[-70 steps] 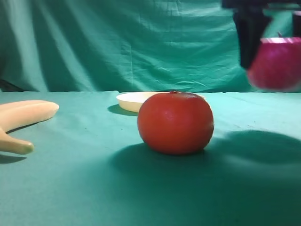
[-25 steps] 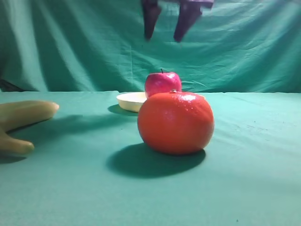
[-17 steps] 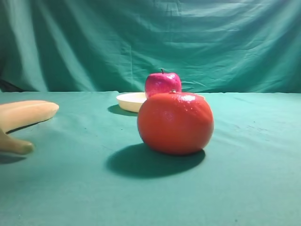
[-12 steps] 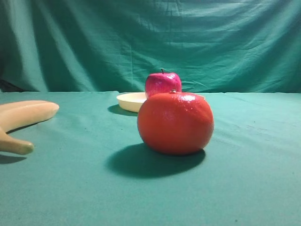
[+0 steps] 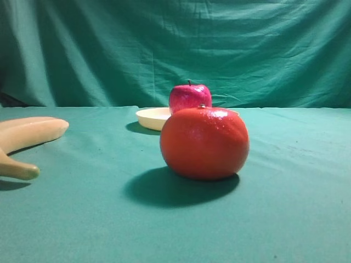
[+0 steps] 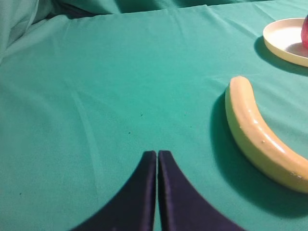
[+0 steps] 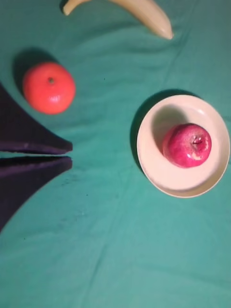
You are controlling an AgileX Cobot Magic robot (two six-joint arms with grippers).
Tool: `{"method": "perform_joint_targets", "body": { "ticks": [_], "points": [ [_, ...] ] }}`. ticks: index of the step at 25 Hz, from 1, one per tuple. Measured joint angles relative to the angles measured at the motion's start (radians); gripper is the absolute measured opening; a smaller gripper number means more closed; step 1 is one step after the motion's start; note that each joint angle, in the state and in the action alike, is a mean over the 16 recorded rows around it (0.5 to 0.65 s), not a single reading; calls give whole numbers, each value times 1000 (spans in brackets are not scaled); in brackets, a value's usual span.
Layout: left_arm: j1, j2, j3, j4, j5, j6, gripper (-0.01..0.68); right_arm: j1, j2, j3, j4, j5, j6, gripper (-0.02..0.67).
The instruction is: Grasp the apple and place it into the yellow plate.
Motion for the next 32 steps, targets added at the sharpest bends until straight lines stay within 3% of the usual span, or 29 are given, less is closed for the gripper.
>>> {"method": "perform_joint_targets", "body": {
  "ticks": [14,26,32],
  "points": [
    [0,0,0,0,0,0,0,-30,-282,240,-68,-67,2,0],
    [0,0,0,0,0,0,0,-239,-635,717,-123,-523,-1,0],
    [0,0,0,0,0,0,0,-328,-818,934,-105,-624,0,0]
  ]
}}
